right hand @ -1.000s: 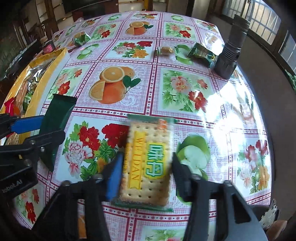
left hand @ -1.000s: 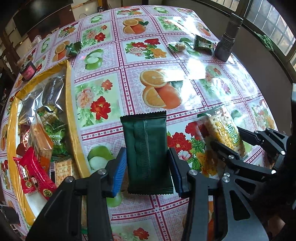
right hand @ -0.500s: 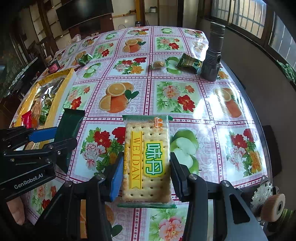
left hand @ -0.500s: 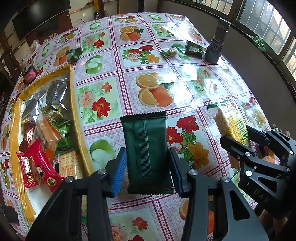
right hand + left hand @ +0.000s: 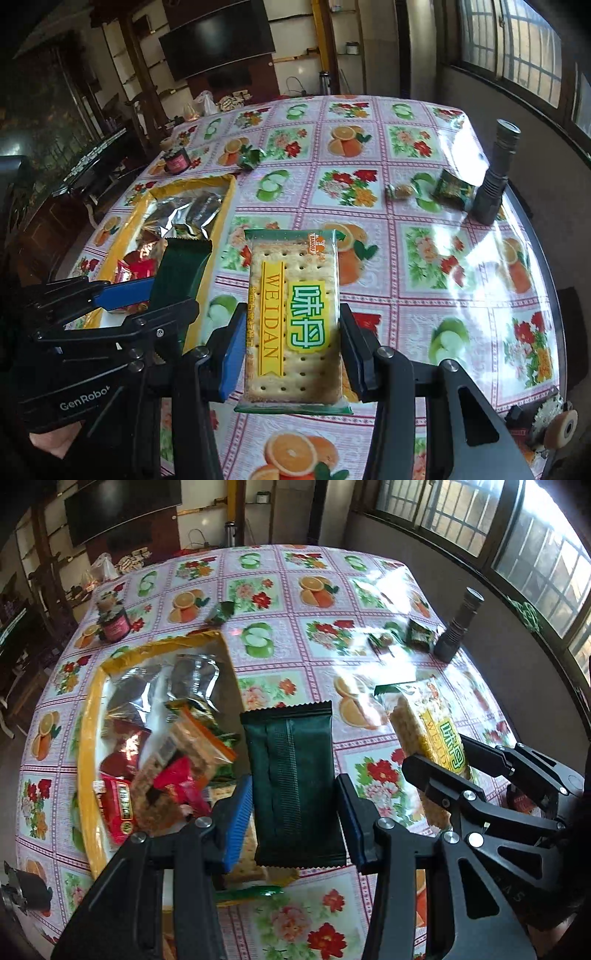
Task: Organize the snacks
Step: 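Carry the green packet into the tray with the left gripper while the right carries the WEIDAN crackers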
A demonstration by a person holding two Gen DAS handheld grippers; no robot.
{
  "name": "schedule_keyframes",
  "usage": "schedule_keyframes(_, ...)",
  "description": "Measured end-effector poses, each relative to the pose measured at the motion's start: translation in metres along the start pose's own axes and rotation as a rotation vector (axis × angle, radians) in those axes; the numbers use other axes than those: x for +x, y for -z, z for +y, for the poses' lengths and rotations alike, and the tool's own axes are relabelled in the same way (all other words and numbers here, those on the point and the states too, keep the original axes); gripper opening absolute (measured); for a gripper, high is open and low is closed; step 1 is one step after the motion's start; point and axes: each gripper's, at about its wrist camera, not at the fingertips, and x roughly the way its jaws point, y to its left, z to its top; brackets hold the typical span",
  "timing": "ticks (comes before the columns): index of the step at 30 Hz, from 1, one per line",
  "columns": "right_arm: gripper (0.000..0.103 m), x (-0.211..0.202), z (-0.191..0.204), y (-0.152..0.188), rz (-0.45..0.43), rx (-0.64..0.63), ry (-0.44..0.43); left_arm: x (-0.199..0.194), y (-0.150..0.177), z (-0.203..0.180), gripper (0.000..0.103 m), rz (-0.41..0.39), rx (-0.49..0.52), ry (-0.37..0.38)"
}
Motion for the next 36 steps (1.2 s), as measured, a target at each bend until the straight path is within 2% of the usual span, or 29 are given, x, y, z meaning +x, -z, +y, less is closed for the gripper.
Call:
schedule_keyframes(7,0.046,0.041,0.049,-0.042,-0.005,-0.056,-0.116,-0.004,-0.031,0.069,0.047,-0.042,-0.111,-0.116)
schedule_keyframes(12,0.046,0.080,0.073,-0.058,0.029,-0.061,-0.174,0.013,-0.041,0.111,0.047,-0.010,-0.177,-0.194)
schedule_keyframes(17,0.046,0.111,0.086,-0.065,0.076,-0.063,-0.187,0.034,-0.045,0.138,0.047,0.020,-0.220,-0.241)
schedule_keyframes(30,0.046,0.144,0.087,-0.073,0.130,-0.043,-0.183,0.065,-0.051,0.156,0.047,0.095,-0.248,-0.267)
schedule_keyframes(35,0.048,0.144,0.084,-0.075,0.134,-0.032,-0.181,0.069,-0.051,0.156,0.055,0.116,-0.254,-0.277)
schedule_keyframes(36,0.048,0.143,0.084,-0.075,0.132,-0.034,-0.178,0.068,-0.051,0.156,0.059,0.115,-0.254,-0.278)
